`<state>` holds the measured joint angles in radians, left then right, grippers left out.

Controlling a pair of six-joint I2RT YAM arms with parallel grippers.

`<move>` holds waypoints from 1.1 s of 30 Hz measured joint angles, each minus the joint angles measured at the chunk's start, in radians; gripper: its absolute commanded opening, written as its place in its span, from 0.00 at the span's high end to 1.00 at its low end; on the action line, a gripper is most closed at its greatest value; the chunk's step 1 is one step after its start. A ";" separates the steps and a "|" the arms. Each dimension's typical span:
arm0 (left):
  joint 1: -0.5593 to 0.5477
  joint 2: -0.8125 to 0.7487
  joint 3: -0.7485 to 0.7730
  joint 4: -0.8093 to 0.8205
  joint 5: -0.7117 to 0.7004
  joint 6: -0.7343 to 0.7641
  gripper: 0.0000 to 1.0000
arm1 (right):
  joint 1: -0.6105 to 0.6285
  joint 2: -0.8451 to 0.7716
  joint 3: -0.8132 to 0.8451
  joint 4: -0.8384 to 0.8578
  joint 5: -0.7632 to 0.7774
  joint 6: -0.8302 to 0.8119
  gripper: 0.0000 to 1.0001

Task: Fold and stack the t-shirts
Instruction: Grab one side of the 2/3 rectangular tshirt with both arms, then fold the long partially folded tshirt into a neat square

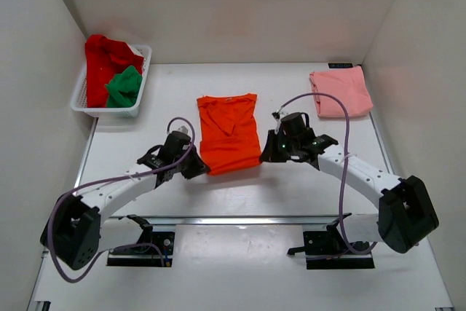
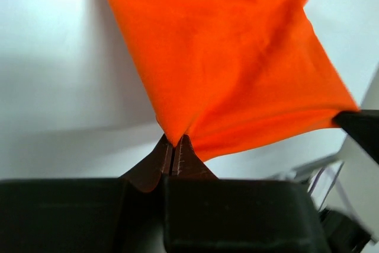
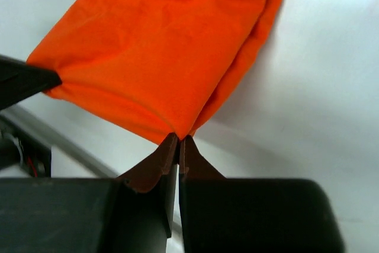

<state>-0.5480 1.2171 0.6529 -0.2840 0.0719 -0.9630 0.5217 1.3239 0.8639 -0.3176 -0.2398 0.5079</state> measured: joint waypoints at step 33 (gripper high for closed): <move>0.396 0.848 0.758 0.169 0.268 0.016 0.63 | -0.262 1.073 1.319 -0.175 -0.153 -0.261 0.47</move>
<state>-0.1516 2.0655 1.4109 -0.1154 0.3397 -0.9470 0.2600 2.3974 2.1830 -0.4931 -0.3923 0.2466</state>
